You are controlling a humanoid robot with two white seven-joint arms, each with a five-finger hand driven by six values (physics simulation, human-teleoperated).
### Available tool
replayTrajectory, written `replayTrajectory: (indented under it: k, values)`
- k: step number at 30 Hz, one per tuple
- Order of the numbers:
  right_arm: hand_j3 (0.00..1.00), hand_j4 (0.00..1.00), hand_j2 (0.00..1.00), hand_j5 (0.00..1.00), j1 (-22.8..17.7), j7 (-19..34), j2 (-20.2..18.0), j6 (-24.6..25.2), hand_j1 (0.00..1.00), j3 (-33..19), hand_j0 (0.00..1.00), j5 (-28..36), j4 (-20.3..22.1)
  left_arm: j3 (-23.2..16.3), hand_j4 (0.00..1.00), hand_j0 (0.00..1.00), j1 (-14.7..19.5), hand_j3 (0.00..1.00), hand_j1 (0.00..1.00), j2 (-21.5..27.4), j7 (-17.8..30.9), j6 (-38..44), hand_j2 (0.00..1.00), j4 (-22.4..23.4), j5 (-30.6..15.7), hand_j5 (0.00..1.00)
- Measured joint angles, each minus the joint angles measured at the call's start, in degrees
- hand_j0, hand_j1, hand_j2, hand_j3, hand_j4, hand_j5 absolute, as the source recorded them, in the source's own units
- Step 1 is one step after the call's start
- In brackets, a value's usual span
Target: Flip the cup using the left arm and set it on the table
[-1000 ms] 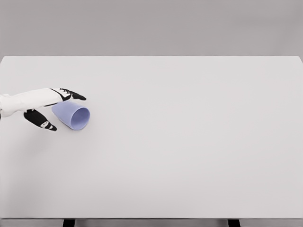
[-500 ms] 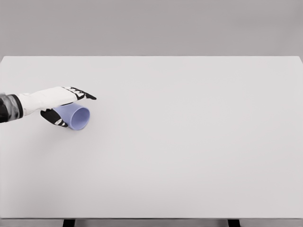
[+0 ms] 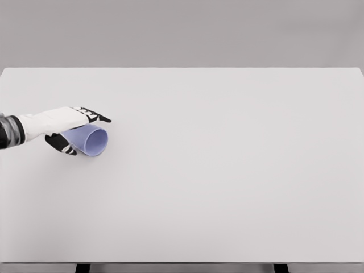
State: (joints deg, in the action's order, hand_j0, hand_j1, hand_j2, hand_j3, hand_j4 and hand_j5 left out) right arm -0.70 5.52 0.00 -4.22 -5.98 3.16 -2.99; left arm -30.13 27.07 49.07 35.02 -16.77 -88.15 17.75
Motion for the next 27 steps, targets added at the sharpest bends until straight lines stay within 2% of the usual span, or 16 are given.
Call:
replayTrajectory:
  k: [15,27]
  values:
    - [1.00,1.00,1.00,1.00,0.0,0.0,0.0,0.0,1.00,0.0,1.00,0.0,0.0,0.0,0.97,0.97,0.3,0.97,0.97,-0.9,0.0,0.0,0.97,3.3,3.4,0.97]
    - [1.00,1.00,1.00,1.00,0.0,0.0,0.0,0.0,1.00,0.0,1.00,0.0,0.0,-0.1,0.97,0.97,0.4,0.97,0.97,-1.9,0.0,0.0,0.97,2.8,3.6,0.97]
